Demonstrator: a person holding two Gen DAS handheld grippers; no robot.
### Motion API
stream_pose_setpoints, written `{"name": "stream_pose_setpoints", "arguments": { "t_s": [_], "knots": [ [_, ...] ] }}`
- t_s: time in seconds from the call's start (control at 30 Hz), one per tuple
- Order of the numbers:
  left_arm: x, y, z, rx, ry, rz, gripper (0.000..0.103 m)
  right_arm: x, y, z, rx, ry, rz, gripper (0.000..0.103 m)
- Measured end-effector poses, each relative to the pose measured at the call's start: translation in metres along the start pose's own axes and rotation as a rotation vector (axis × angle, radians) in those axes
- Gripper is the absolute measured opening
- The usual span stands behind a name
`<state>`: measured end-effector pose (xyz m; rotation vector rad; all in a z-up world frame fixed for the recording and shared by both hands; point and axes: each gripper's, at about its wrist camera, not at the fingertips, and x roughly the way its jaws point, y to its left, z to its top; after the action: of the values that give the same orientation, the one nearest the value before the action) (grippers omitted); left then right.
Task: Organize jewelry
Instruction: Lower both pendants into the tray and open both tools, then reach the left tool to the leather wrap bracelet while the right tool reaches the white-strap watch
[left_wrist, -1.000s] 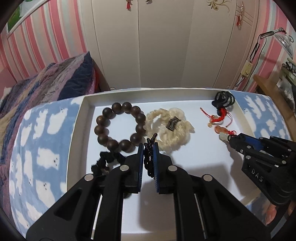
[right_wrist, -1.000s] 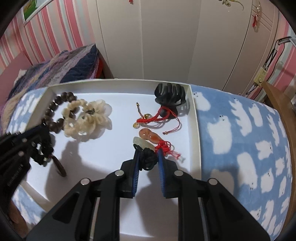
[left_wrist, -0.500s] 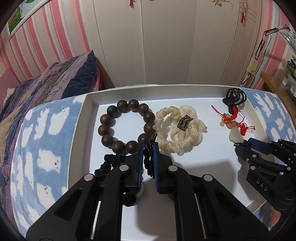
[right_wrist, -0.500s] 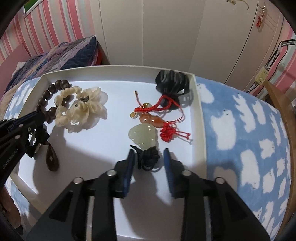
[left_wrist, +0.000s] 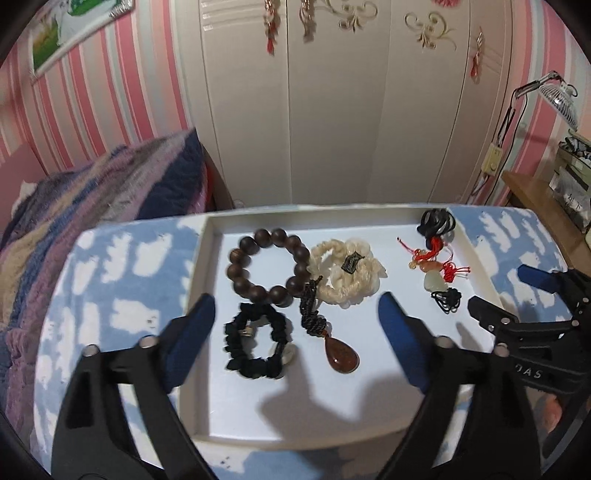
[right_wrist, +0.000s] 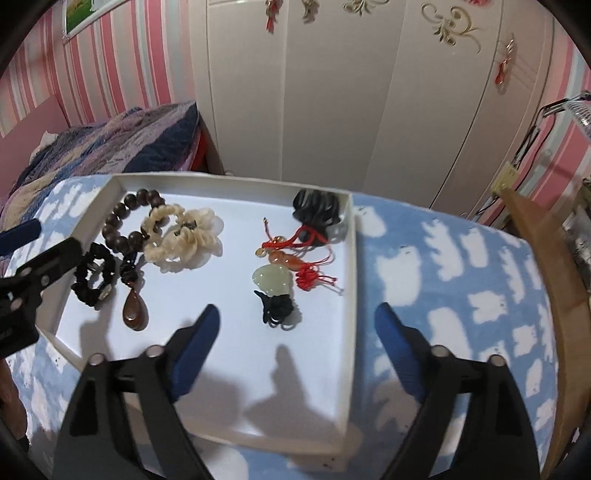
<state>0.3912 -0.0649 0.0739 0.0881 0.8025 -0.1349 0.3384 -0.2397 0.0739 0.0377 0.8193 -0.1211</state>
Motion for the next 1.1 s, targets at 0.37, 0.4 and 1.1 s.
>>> {"name": "stream_pose_setpoints", "arguments": {
  "t_s": [0.37,0.4,1.1],
  "knots": [
    [-0.079,-0.001,-0.037,-0.002,-0.06,-0.024,0.1,-0.072,-0.02,-0.024,0.04,-0.116,-0.022,0.09],
    [-0.087,-0.001,-0.042,-0.007,-0.066,-0.031,0.1,-0.077,-0.022,-0.028,0.048,-0.122,-0.024,0.092],
    [-0.177,-0.014,-0.199,-0.071,0.004,-0.133,0.1,-0.154,-0.085,-0.202,0.262,-0.041,-0.014,0.097]
  ]
}}
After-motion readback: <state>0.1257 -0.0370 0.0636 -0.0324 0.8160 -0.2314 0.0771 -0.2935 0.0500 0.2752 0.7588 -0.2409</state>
